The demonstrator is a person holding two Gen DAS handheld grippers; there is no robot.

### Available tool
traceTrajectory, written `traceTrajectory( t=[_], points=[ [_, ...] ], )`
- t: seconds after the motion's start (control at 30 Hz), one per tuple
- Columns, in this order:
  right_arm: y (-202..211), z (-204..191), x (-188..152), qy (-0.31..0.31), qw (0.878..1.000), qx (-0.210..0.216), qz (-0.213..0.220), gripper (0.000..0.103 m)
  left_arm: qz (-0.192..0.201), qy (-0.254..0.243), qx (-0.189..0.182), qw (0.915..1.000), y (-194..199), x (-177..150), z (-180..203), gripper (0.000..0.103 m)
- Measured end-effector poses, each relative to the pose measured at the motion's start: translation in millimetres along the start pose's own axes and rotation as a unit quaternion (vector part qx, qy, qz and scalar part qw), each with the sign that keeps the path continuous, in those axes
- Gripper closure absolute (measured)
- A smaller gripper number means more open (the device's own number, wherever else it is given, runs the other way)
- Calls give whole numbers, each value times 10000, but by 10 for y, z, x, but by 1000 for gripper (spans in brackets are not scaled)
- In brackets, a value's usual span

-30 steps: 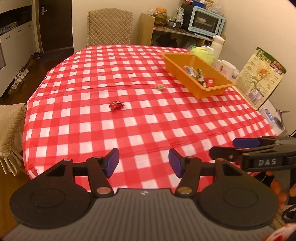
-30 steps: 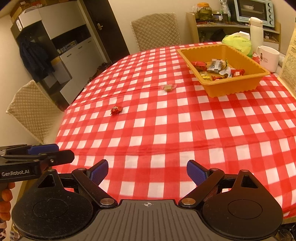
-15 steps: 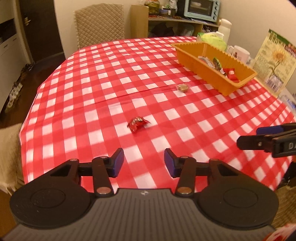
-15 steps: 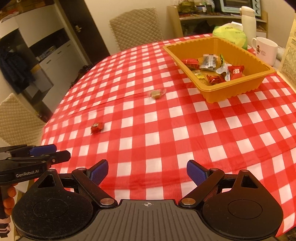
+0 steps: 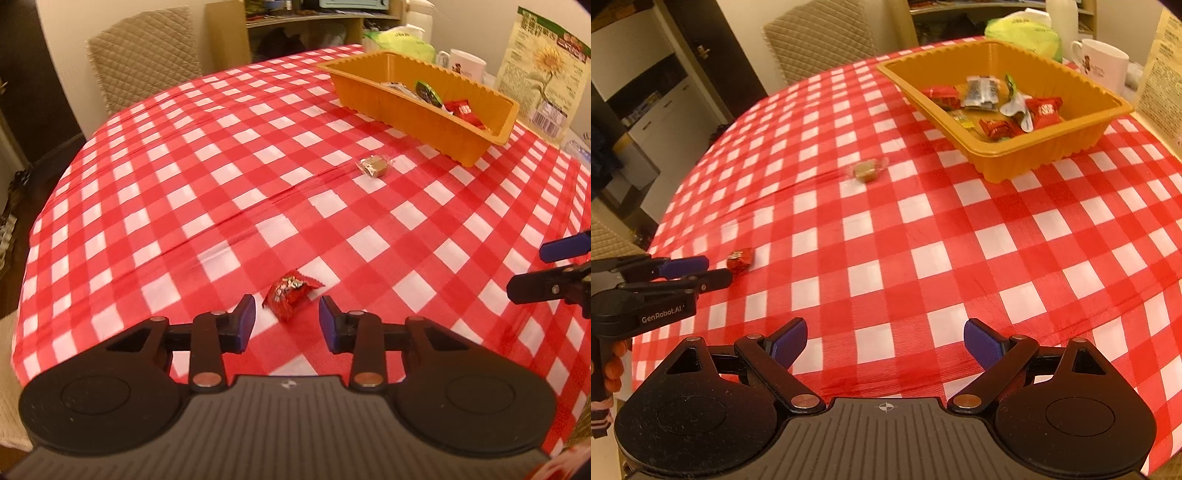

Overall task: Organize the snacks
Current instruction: 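Move both open tools back toward the remaining candies on the table, then grasp small clear-wrapped candy with right tool while left tool grasps red candy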

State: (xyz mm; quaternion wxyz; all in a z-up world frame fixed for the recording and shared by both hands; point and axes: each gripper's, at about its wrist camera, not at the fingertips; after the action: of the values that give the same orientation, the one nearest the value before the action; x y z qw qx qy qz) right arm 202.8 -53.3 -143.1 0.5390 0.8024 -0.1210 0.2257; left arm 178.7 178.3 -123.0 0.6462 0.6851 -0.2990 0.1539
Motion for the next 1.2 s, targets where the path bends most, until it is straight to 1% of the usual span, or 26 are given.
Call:
traceTrajectory(
  t=[0.3,0.4,0.47,0.5,0.63,0.87,1.0,1.03,1.1,1.2],
  points=[
    [-104,-20,58,-76,9999,-93,-41,12,-62,-15,-184,9998,-140,74,-67,74],
    [-133,-57,86,-41,10000,-70,-38,12,-114,13,-212,9997,-172,81,-78,80],
    [-151,-86,110,-3,10000,-43,-20,12,-112,58,-214,9997,-180,81,-92,81],
    [-161,-99,123,22,10000,-28,-5,12,-109,92,-234,9996,-178,81,-105,84],
    [-214,-165,191,125,9999,1,58,12,-94,320,-351,9988,-176,78,-181,88],
    [-324,-295,353,306,9991,67,278,12,8,537,-346,9980,-132,98,-285,89],
    [-391,-363,476,360,9980,114,510,13,103,727,-236,9970,-79,121,-406,89],
    [-412,-383,506,403,9974,118,582,14,123,797,-206,9965,-69,125,-448,89],
    [-468,-421,573,486,9966,137,658,27,155,939,-145,9954,-50,132,-537,89],
    [-579,-462,673,541,9960,101,702,32,179,1118,-29,9936,-37,132,-671,89]
  ],
)
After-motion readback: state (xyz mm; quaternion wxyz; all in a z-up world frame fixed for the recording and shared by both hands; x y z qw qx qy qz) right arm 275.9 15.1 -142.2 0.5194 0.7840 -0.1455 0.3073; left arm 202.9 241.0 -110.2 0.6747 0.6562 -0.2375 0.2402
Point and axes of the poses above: each gripper's, at about its wrist camera, not at the fingertips, and y roughly against the way its jaws point, z to its right, x to its top, and after that the axes turned 5 degrees about -y, right-handed
